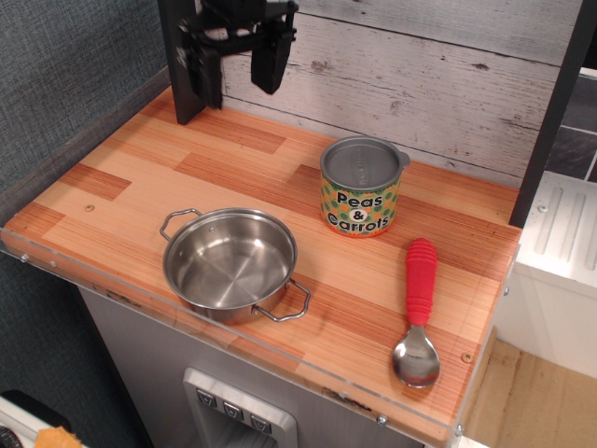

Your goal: Move the can behind the pot

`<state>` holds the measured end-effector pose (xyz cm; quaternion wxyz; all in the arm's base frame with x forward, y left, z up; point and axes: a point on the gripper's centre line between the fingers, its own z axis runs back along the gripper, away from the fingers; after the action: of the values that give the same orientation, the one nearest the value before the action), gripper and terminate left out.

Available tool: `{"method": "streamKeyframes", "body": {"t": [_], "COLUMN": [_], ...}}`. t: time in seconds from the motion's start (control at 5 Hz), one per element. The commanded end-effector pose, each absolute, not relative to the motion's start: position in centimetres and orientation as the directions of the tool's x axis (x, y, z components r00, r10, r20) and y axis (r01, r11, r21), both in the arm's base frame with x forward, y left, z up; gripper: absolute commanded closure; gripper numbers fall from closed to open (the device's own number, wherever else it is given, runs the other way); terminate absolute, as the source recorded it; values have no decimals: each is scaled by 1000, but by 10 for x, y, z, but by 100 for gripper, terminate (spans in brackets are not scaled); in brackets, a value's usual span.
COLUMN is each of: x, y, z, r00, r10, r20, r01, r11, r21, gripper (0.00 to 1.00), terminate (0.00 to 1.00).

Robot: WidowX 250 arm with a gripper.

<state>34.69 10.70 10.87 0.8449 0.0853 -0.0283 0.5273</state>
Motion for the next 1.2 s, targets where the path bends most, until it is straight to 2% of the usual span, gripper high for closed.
{"method": "streamKeyframes", "body": {"t": [0.0,0.2,0.6,0.8,1.0], "x": [343,331,290,281,274], "y": [152,163,190,197,205], "z": [148,147,119,103,90], "r00": [791,875,882,903,910], "r10": [588,459,454,407,399], "r20": [172,152,128,139,117], "r01": [-605,-474,-469,-425,-411], "r11": [793,876,873,893,905], "r21": [72,88,134,147,112], "gripper": [0,0,0,0,0], "terminate": [0,0,0,0,0]}}
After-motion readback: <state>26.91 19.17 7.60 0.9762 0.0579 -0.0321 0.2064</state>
